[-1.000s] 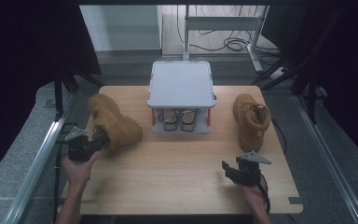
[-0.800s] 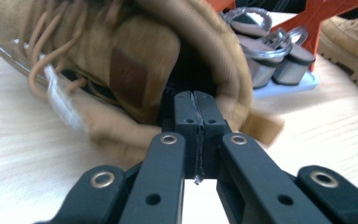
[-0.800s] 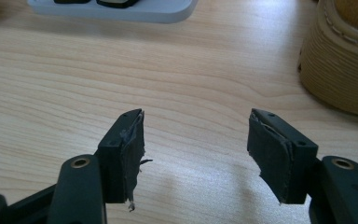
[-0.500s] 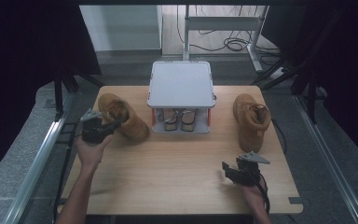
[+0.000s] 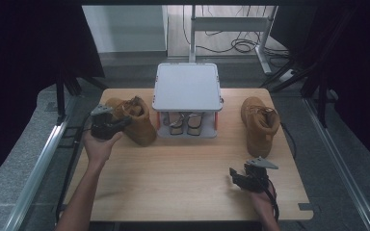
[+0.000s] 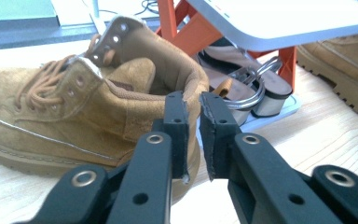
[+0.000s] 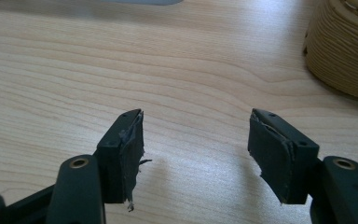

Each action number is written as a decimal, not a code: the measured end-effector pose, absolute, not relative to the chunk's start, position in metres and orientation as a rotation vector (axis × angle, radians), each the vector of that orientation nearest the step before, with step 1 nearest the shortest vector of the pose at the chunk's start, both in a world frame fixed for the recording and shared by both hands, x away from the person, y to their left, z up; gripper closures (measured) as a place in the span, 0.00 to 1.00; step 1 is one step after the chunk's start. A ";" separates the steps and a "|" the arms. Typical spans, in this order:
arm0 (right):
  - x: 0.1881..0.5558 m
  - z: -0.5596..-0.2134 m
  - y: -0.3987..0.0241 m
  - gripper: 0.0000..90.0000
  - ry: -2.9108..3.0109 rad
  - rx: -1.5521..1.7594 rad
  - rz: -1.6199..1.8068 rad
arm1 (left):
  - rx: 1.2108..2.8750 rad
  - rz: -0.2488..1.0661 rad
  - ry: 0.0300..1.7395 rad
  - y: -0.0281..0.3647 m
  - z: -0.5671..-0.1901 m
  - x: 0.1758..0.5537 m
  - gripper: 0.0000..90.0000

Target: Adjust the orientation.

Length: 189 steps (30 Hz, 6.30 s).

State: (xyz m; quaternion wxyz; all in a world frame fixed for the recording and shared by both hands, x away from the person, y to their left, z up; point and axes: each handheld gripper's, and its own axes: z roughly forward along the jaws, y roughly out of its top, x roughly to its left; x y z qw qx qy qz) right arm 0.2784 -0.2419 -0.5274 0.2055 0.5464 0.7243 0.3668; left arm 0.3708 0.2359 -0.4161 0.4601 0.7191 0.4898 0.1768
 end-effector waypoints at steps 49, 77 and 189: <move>0.279 -0.527 -0.247 0.39 2.026 1.534 1.009 | 1.964 0.344 1.115 0.203 -0.418 0.431 0.54; 0.279 -0.528 -0.244 0.39 2.031 1.526 0.999 | 2.117 0.355 1.149 0.195 -0.432 0.446 0.63; 0.278 -0.526 -0.246 0.39 2.003 1.516 0.992 | 2.231 0.338 0.705 0.211 -0.432 0.284 0.64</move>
